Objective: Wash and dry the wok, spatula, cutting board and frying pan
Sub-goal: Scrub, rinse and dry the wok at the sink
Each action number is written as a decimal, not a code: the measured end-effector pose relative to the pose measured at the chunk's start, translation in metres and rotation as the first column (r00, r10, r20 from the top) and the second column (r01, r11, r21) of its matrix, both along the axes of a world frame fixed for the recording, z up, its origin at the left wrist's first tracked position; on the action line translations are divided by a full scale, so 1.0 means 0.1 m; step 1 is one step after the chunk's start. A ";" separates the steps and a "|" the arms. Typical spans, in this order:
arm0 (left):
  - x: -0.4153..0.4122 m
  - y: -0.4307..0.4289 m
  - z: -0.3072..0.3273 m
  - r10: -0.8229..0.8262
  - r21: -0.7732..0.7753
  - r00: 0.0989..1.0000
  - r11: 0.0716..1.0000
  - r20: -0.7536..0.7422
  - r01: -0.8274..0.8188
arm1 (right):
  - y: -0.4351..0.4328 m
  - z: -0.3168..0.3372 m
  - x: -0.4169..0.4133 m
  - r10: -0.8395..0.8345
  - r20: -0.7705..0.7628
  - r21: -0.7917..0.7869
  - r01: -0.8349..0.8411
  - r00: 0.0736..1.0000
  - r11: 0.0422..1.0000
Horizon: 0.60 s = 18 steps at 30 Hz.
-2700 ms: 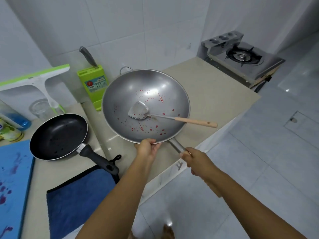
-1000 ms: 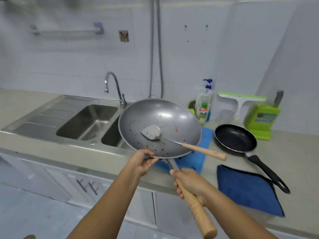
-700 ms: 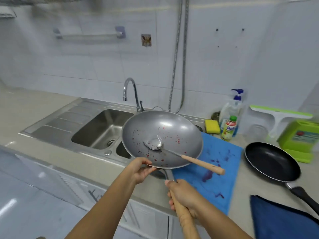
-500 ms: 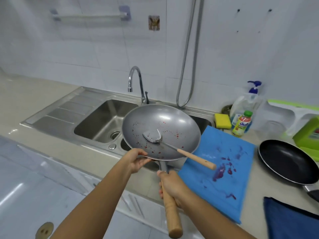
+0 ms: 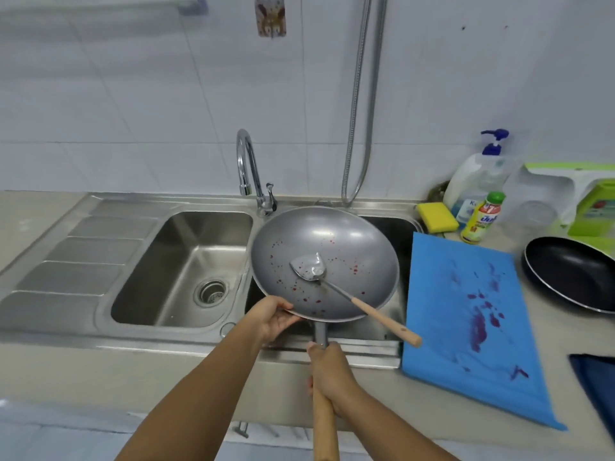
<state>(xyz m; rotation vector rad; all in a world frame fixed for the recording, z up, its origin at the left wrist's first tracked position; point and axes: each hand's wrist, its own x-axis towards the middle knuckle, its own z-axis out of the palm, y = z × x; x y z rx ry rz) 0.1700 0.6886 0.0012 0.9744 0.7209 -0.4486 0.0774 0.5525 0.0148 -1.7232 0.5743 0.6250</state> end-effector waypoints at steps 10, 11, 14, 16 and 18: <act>0.42 0.03 -0.31 -0.125 -0.018 0.992 0.992 -0.018 0.124 | 0.19 -0.20 0.21 0.050 0.050 -0.305 -0.033 0.997 0.952; 0.44 0.03 -0.33 -0.130 -0.023 0.991 0.991 -0.019 0.130 | 0.19 -0.21 0.24 0.080 0.051 -0.347 -0.058 0.995 0.936; 0.50 0.04 -0.36 -0.137 -0.024 0.990 0.990 -0.020 0.137 | 0.17 -0.22 0.29 0.222 0.025 -0.502 -0.180 0.975 0.846; 0.52 0.03 -0.39 -0.133 -0.015 0.991 0.991 -0.019 0.133 | 0.15 -0.24 0.32 0.354 -0.030 -0.621 -0.294 0.935 0.726; 0.51 0.02 -0.43 -0.122 -0.008 0.992 0.992 -0.025 0.122 | 0.10 -0.26 0.33 0.441 -0.073 -0.691 -0.364 0.894 0.624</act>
